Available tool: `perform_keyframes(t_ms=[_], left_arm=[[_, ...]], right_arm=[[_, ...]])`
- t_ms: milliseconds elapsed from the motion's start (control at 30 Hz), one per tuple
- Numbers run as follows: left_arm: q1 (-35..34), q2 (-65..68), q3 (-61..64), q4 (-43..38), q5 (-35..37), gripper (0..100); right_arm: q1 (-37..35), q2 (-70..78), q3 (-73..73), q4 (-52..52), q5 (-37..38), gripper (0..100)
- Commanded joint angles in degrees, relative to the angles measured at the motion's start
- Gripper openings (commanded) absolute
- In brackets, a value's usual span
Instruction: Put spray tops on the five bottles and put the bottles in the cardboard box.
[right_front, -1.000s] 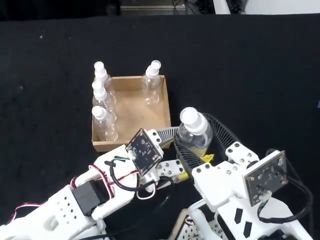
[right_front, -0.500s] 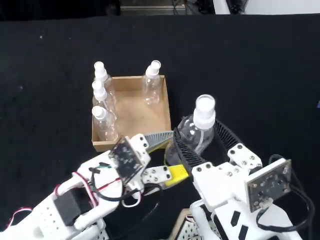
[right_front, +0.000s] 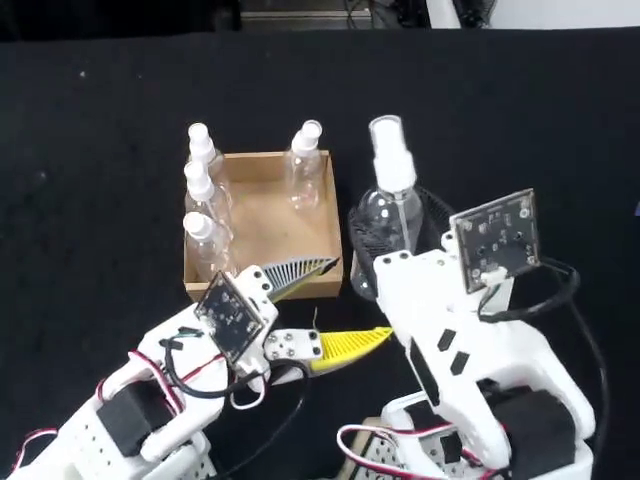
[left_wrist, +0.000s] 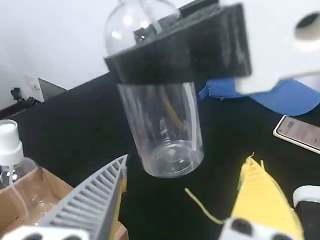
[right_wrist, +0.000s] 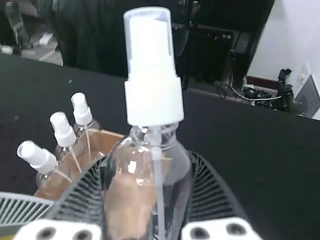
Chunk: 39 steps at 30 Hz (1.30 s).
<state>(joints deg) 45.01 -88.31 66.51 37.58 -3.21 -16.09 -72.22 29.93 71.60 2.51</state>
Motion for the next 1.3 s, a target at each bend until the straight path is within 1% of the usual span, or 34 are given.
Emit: perform_keyframes(t_ms=[0, 100, 200, 300, 400, 467, 500, 567, 633, 700, 767, 833, 900, 1000, 1100, 1133, 1200, 1267], left_arm=[[-2.2, -1.1, -1.7, 0.4, -0.1, 33], [-6.2, -1.1, -7.9, 5.2, -0.1, 37], [-10.3, -0.5, -20.1, 14.2, -0.1, 34], [-18.0, -0.4, -30.7, 19.3, -0.1, 27], [-29.5, -0.4, -34.9, 18.6, -0.2, 15], [-39.0, -0.4, -34.4, 18.0, -0.1, 5], [-43.8, -0.4, -33.3, 17.9, -0.1, 2], [-52.3, -0.4, -29.2, 17.6, 0.2, 6], [-59.6, -0.4, -22.5, 14.5, 0.4, 7], [-65.9, -0.4, -13.2, 8.1, 0.4, 4], [-70.7, -0.4, -3.2, 0.4, 0.4, 3], [-74.1, -0.9, 6.3, -7.6, 0.4, 3], [-76.2, -1.1, 13.9, -13.5, 0.4, 3], [-77.1, -1.1, 21.4, -17.8, 0.4, 3], [-76.4, -0.8, 25.1, -19.8, 0.4, 3], [-76.2, -0.7, 25.7, -20.2, 0.4, 3], [-75.6, -0.6, 26.6, -20.7, 0.4, 3], [-74.9, -0.6, 28.1, -21.5, 0.4, 3]], right_arm=[[-0.7, 1.3, -2.0, -3.3, 0.1, 1.1], [-0.6, 1.5, -1.6, -6.2, 0.0, 1.1], [-0.6, 3.3, -0.4, -10.2, -0.3, 1.1], [-0.6, 6.1, 2.2, -15.9, -0.4, 1.1], [-1.0, 8.0, 7.4, -23.6, -0.4, 1.1], [-1.0, 8.6, 12.4, -28.7, -0.4, 1.1], [-1.0, 8.5, 15.4, -31.4, -0.4, 1.1], [-1.0, 8.5, 21.4, -37.2, -0.5, 1.1], [-1.1, 8.5, 27.5, -43.7, -3.6, 1.1], [-1.8, 8.7, 33.9, -52.4, -7.7, 1.1], [-2.8, 8.8, 40.0, -62.5, -9.1, 1.1], [-4.0, 8.9, 45.7, -71.6, -9.1, 1.1], [-6.2, 9.0, 50.8, -78.7, -9.1, 1.1], [-9.0, 9.0, 56.2, -86.2, -9.1, 1.1], [-9.1, 10.2, 57.0, -87.7, -8.8, 1.1], [-9.1, 11.6, 56.5, -87.7, -7.6, 1.1], [-9.1, 15.3, 55.3, -88.1, -5.1, 1.1], [-9.1, 20.1, 53.1, -88.2, -4.7, 1.1]])
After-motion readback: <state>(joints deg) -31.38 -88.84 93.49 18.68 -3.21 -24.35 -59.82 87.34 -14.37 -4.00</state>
